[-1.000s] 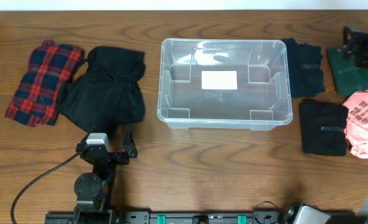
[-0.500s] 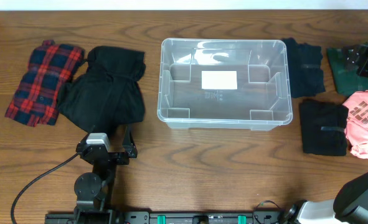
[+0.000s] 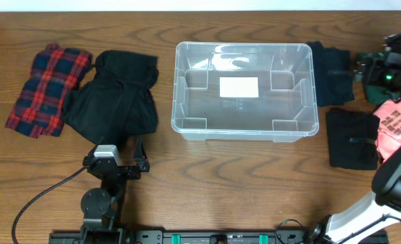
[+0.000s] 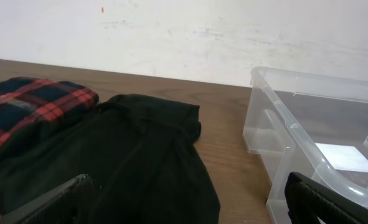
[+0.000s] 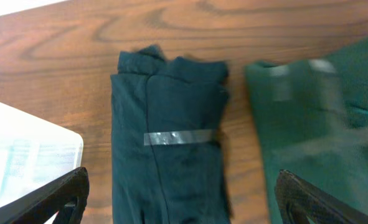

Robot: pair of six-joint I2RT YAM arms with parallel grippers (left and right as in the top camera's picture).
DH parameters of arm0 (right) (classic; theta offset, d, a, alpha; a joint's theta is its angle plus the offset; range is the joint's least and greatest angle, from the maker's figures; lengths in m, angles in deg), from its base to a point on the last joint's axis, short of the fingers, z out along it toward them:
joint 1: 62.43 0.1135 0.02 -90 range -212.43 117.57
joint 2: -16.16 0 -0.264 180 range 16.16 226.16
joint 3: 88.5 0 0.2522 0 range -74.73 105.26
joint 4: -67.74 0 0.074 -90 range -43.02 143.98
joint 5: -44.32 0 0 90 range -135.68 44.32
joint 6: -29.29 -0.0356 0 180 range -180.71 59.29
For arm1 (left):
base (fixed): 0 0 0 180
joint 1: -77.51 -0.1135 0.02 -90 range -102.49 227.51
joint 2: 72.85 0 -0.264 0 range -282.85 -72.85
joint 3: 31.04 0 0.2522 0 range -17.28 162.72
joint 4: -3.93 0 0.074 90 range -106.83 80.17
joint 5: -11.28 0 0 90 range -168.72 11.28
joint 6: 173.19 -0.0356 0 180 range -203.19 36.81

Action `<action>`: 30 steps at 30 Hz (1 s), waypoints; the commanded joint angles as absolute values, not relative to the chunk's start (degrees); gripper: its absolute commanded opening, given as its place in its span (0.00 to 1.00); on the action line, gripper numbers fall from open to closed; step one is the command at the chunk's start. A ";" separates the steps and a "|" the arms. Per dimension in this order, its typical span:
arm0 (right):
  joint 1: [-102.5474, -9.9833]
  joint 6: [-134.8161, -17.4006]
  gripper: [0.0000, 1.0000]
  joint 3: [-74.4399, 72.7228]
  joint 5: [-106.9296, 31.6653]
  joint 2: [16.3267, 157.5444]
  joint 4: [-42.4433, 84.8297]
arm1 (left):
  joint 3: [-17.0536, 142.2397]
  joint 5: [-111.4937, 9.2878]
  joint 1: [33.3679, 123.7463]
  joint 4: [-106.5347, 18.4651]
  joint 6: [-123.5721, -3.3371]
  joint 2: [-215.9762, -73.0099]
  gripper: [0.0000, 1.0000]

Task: Pack container
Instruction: 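Move the right gripper over the dark green folded shirt on the right, then grasp the dark green shirt with the right gripper and lift it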

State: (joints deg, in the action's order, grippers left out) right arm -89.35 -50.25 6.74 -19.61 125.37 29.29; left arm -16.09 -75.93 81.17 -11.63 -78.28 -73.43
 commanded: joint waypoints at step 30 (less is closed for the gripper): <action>-83.44 -53.71 0.83 7.55 -34.23 141.28 31.89 | -17.05 -76.81 81.45 -13.69 -78.18 -73.05 0.98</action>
State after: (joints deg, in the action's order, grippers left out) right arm -82.99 -50.54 7.20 -33.32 138.70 32.00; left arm -16.09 -75.93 81.17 -11.63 -78.28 -73.43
